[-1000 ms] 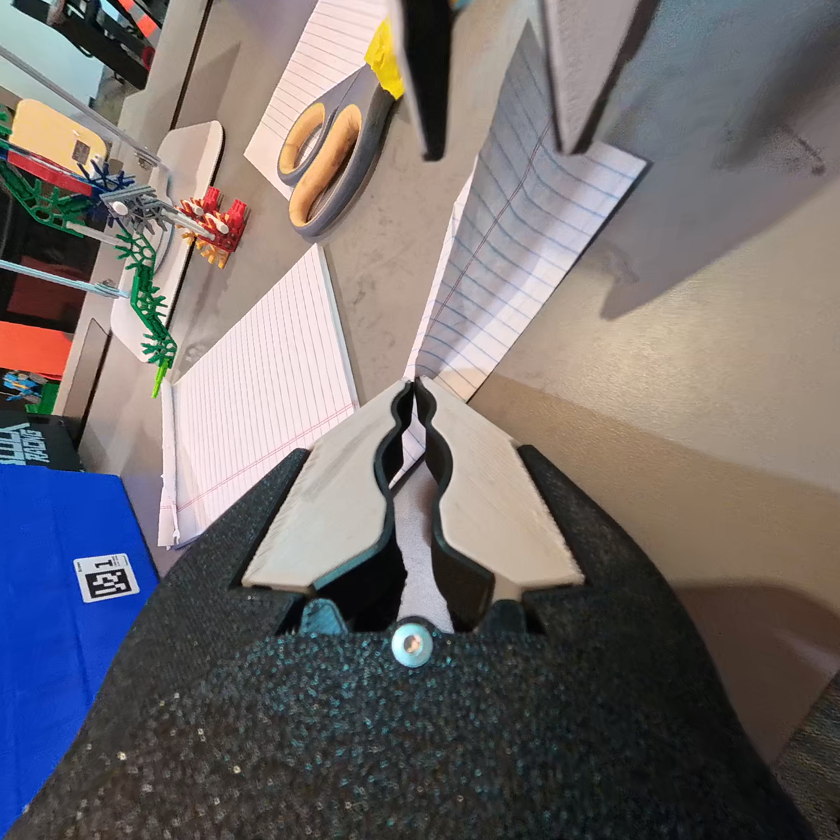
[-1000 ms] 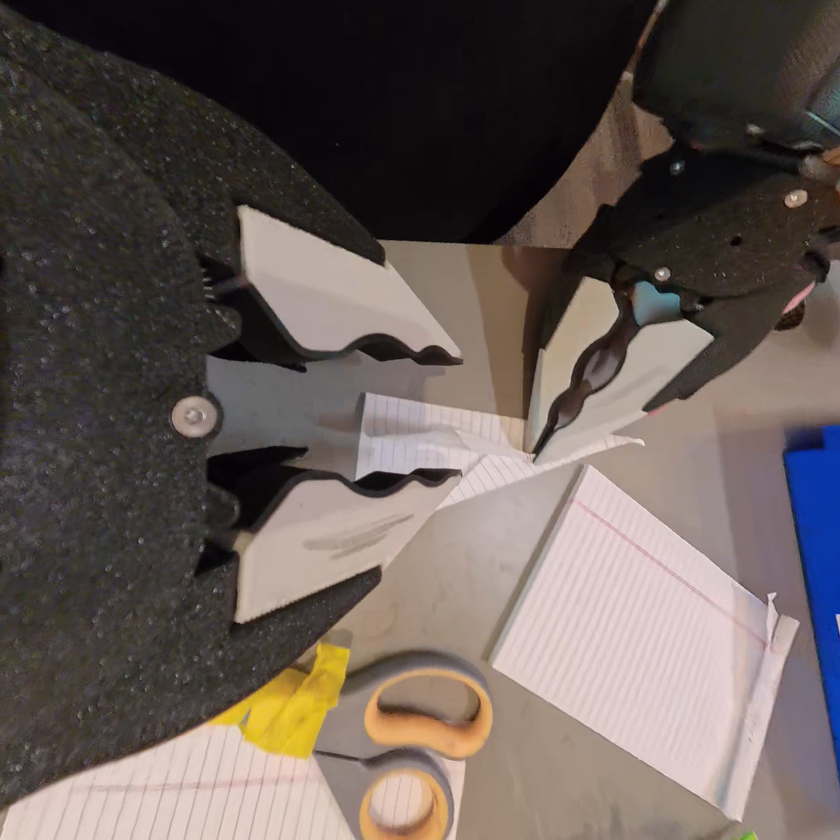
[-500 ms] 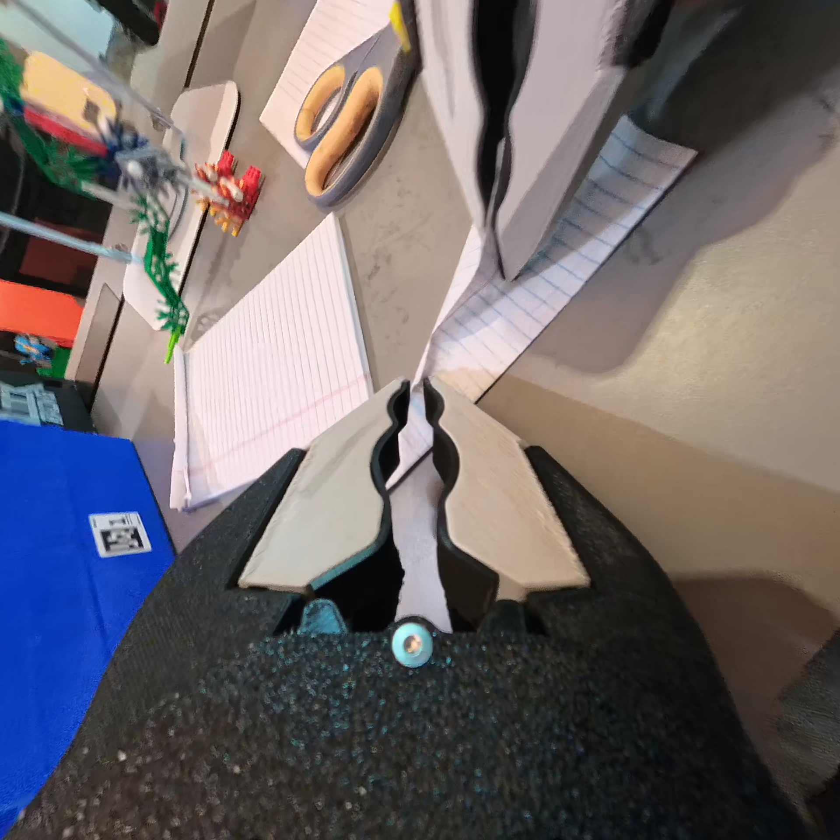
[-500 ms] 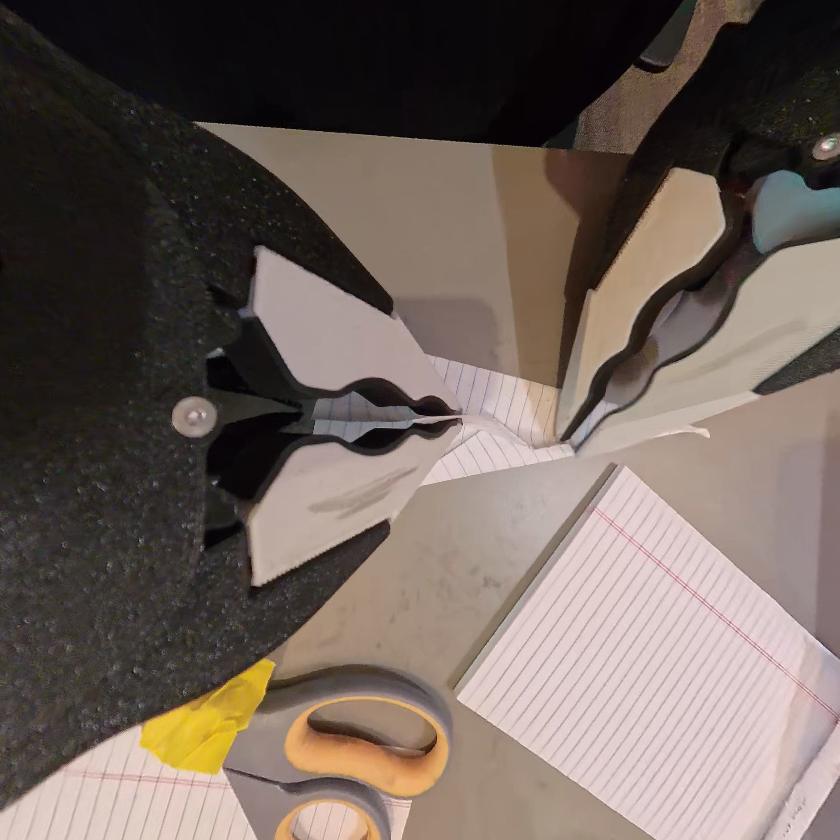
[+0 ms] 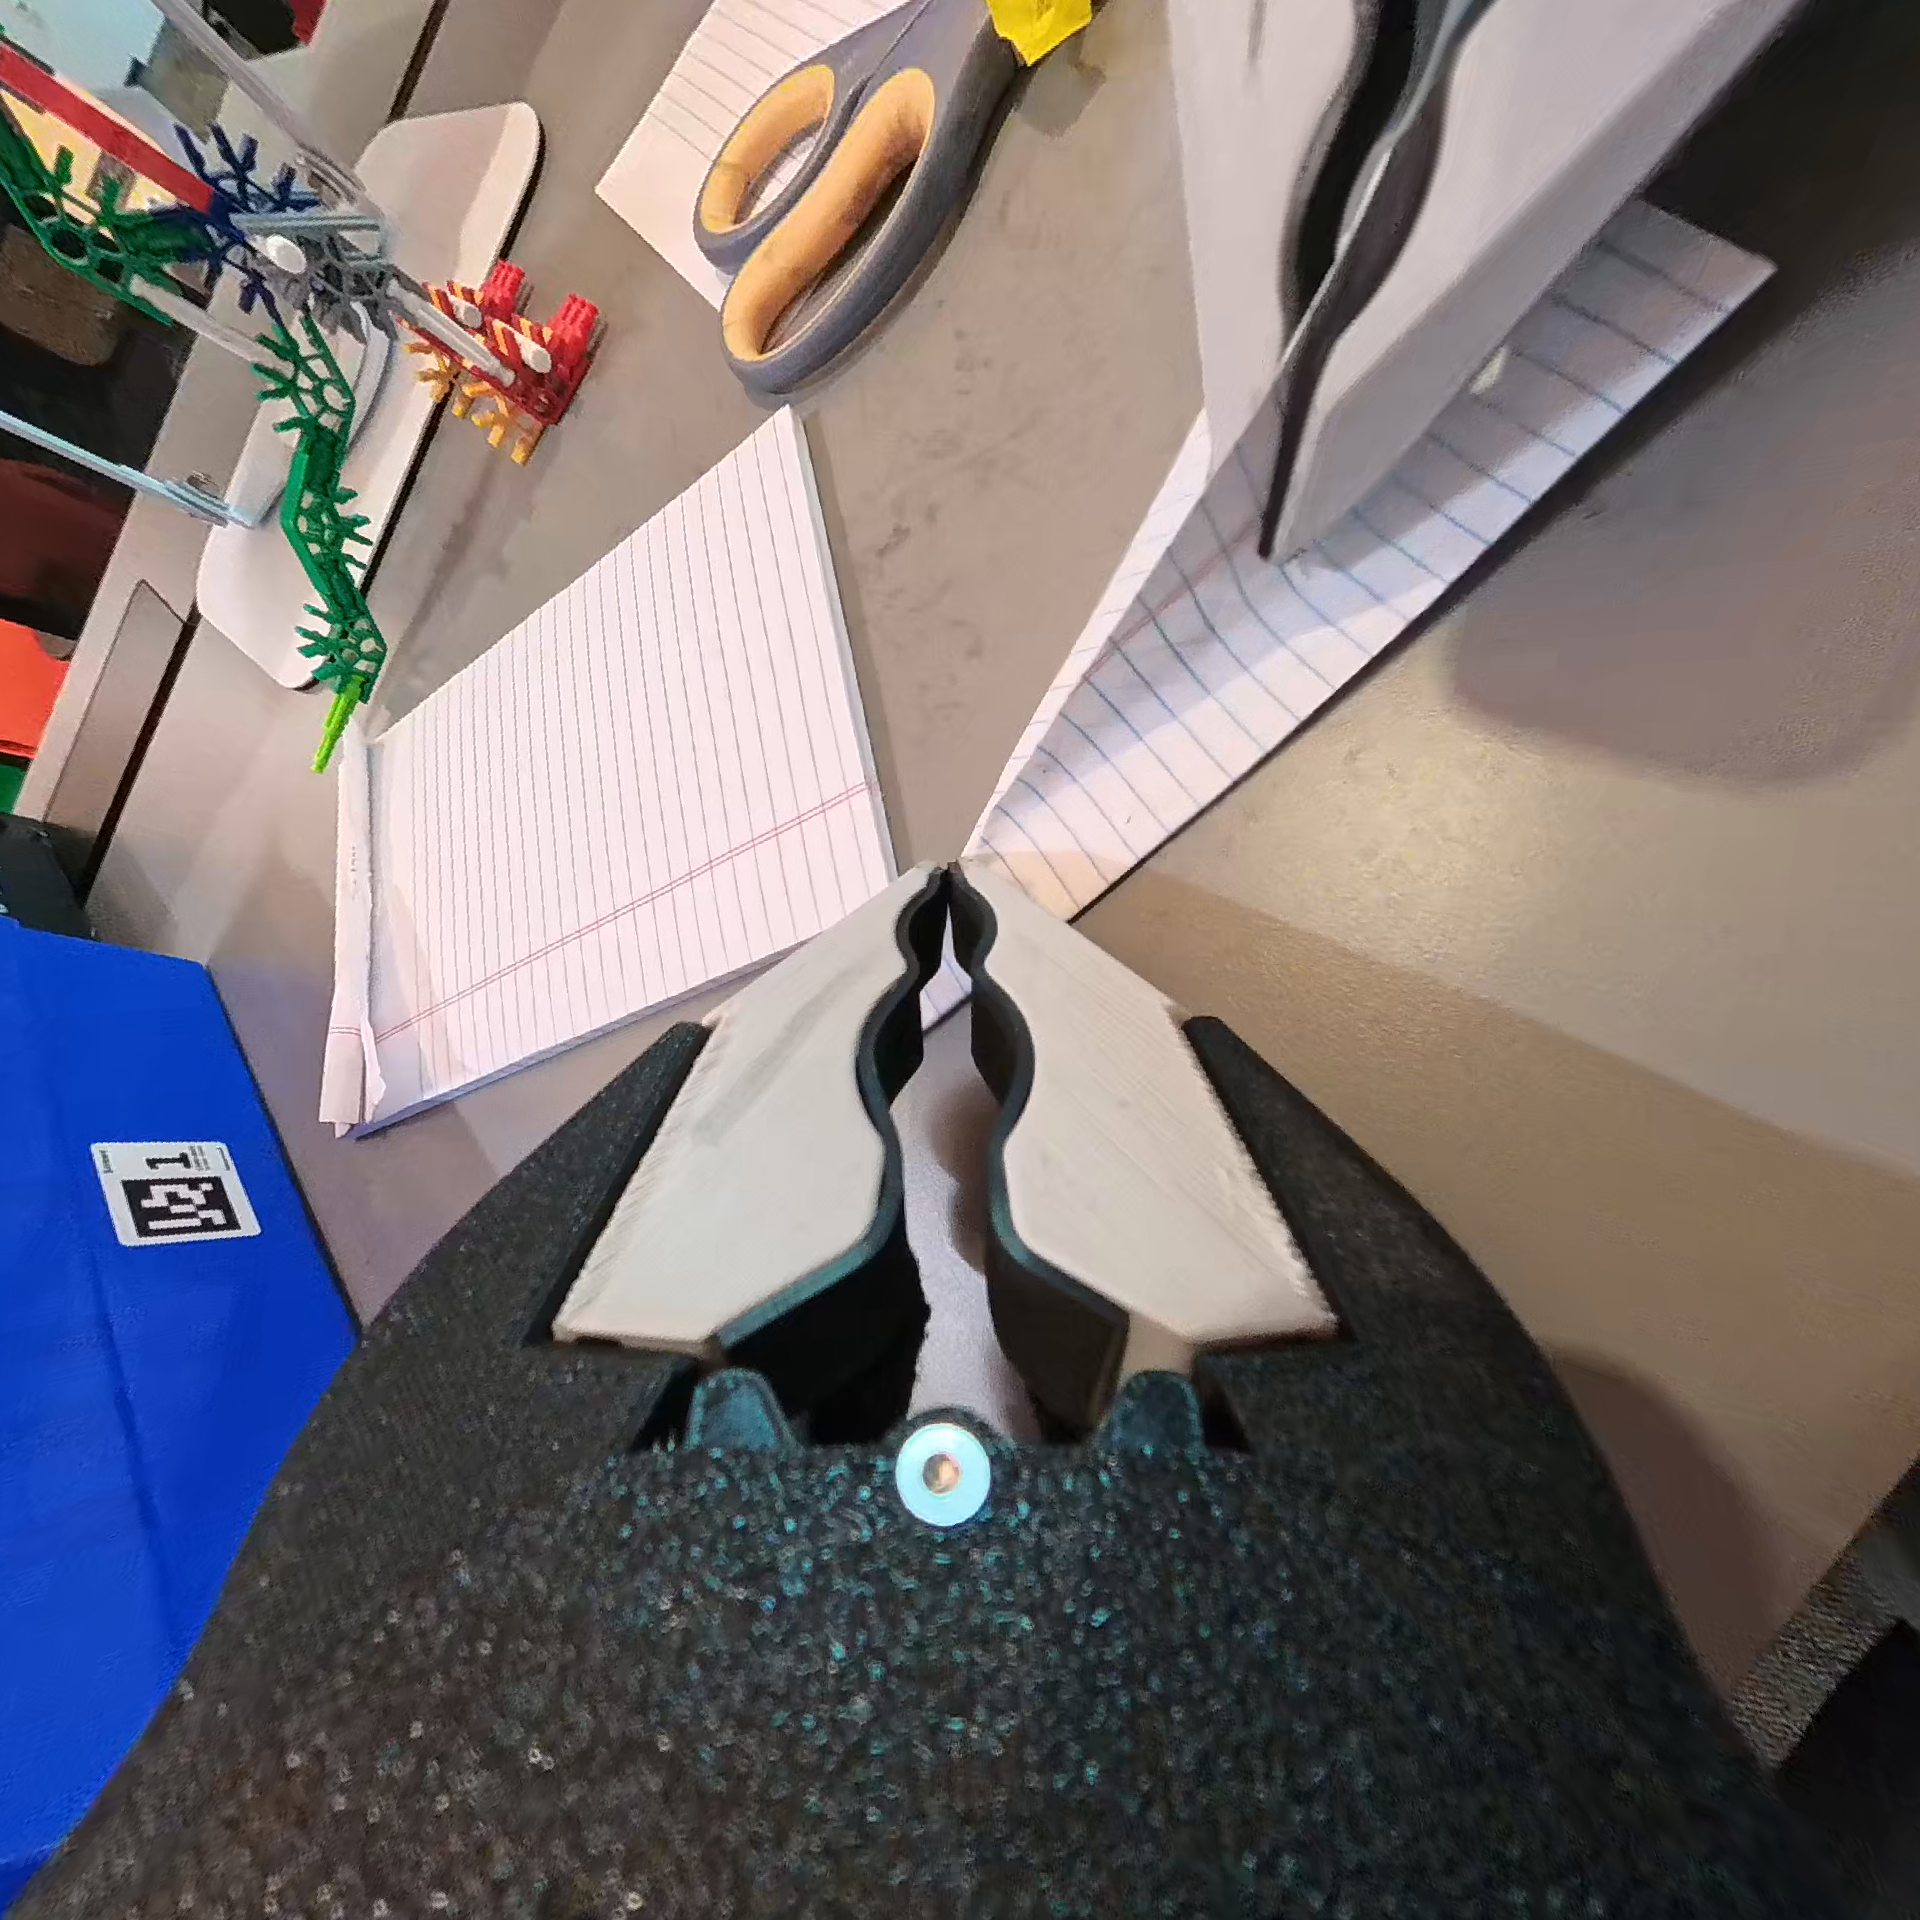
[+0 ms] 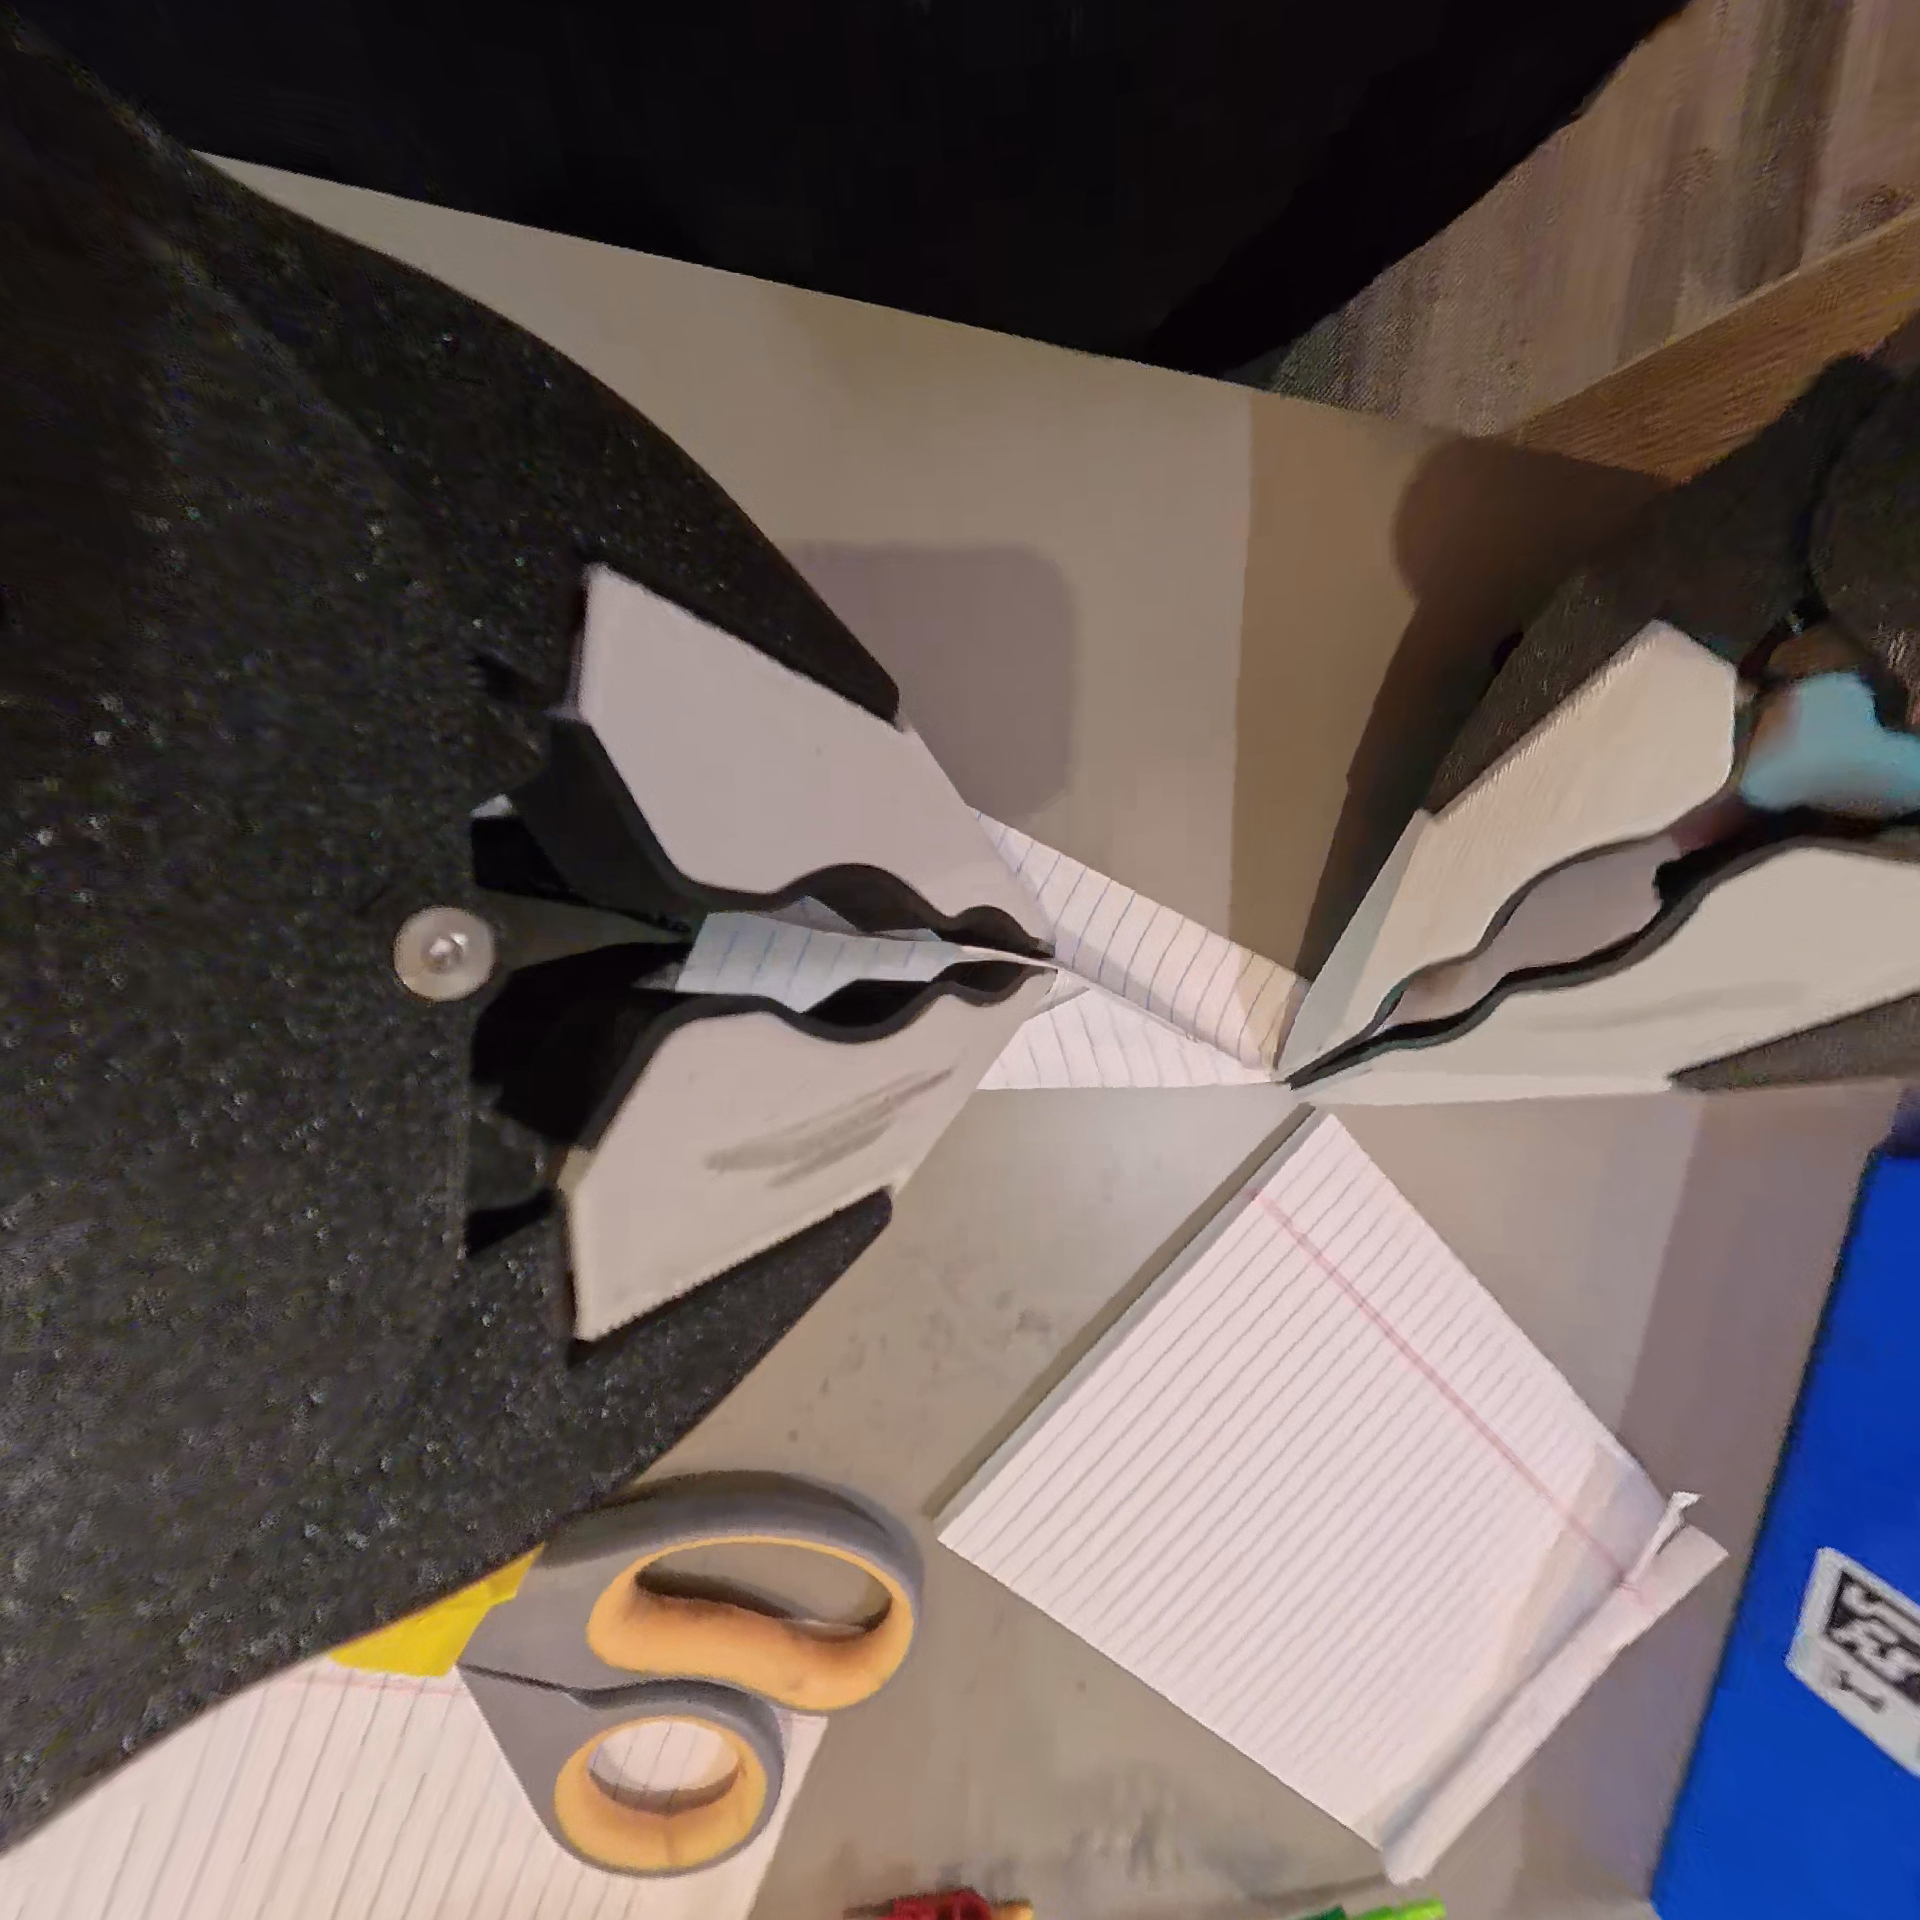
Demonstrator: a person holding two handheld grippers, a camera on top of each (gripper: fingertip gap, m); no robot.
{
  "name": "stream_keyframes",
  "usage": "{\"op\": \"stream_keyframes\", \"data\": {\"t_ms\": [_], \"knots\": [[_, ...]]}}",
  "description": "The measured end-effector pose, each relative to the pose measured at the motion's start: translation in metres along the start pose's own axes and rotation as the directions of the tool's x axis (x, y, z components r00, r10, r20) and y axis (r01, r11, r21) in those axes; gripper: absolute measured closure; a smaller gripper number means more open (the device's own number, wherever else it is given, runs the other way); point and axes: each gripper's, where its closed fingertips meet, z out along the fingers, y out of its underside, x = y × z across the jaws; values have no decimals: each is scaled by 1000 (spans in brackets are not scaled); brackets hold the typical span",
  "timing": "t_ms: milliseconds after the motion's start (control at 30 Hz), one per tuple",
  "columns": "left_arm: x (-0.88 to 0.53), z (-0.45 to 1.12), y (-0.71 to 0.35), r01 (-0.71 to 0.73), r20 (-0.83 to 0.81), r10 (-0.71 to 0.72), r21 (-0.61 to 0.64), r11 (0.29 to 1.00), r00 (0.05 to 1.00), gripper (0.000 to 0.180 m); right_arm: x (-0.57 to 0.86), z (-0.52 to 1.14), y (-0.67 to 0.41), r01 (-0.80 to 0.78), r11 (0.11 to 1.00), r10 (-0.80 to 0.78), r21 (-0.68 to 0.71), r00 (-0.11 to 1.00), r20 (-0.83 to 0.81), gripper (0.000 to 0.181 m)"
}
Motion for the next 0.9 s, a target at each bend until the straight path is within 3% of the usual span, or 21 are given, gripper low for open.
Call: {"op": "stream_keyframes", "data": {"t_ms": [567,700,900], "knots": [[0,3,-3,-54,27,53,5,999,998,180,-17,8,-9,283,957,-286,-64,957,-48,181],[-1,4,-4,-60,29,59,7,998,998,180,-22,9,-9,267,961,-269,-75,963,-21,173],[-4,9,-7,-84,26,84,16,996,996,180,-34,6,-12,25,1000,-23,-13,991,132,146]]}}
